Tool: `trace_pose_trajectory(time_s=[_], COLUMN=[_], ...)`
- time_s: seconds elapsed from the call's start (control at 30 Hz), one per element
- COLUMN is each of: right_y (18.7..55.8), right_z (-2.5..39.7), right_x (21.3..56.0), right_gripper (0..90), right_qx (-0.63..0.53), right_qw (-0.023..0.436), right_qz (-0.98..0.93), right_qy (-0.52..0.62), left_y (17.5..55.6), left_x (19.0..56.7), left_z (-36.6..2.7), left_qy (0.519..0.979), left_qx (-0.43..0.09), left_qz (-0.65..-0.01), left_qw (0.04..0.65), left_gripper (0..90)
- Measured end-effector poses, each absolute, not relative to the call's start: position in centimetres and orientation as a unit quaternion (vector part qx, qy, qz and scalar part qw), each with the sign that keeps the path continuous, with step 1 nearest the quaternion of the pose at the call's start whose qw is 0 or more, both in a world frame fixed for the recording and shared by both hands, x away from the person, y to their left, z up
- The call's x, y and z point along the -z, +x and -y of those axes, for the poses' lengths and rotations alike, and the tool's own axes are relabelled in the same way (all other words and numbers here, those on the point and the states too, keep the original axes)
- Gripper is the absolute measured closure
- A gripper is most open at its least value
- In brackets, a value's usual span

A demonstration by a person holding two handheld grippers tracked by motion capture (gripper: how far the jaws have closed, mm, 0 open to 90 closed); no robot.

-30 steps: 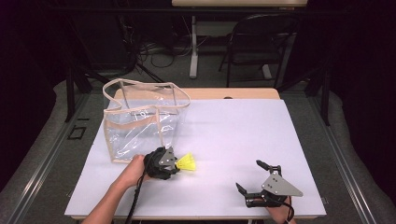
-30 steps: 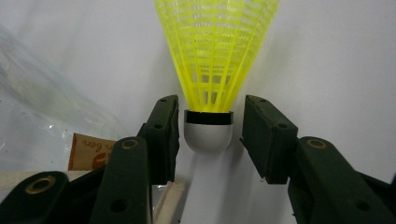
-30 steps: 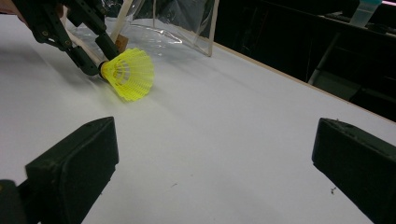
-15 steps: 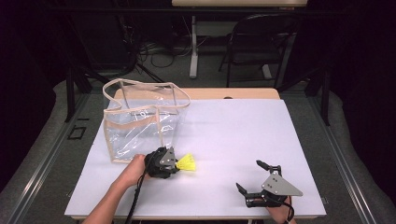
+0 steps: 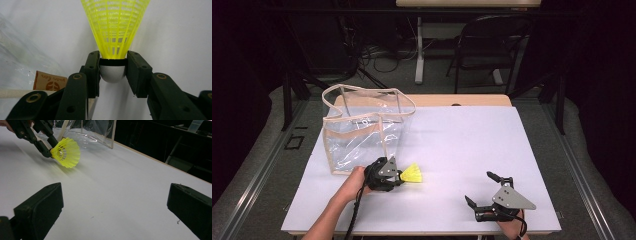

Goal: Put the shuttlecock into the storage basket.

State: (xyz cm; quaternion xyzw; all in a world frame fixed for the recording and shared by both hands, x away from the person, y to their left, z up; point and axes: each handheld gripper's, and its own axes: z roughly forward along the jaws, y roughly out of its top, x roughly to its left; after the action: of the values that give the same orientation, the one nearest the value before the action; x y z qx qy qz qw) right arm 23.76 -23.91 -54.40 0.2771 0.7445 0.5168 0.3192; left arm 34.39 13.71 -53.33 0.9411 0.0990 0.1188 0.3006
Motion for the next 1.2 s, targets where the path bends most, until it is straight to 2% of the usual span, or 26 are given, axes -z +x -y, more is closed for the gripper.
trace_pose_trajectory(time_s=[0.6, 1.2], right_y=[23.8, 23.8], right_z=[23.8, 23.7], right_x=[54.4, 54.4], right_gripper=[0.2, 0.3], right_qx=[-0.516, -0.515], right_qw=[0.319, 0.318], right_qz=[-0.745, -0.746], right_qy=[0.277, 0.277], left_y=[33.8, 33.6], left_x=[52.0, 50.7], left_z=[-14.3, -14.4], left_qy=[0.925, 0.919], left_qx=[-0.127, -0.136], left_qz=[-0.127, -0.131], left_qw=[0.335, 0.346], left_gripper=[64.3, 64.3])
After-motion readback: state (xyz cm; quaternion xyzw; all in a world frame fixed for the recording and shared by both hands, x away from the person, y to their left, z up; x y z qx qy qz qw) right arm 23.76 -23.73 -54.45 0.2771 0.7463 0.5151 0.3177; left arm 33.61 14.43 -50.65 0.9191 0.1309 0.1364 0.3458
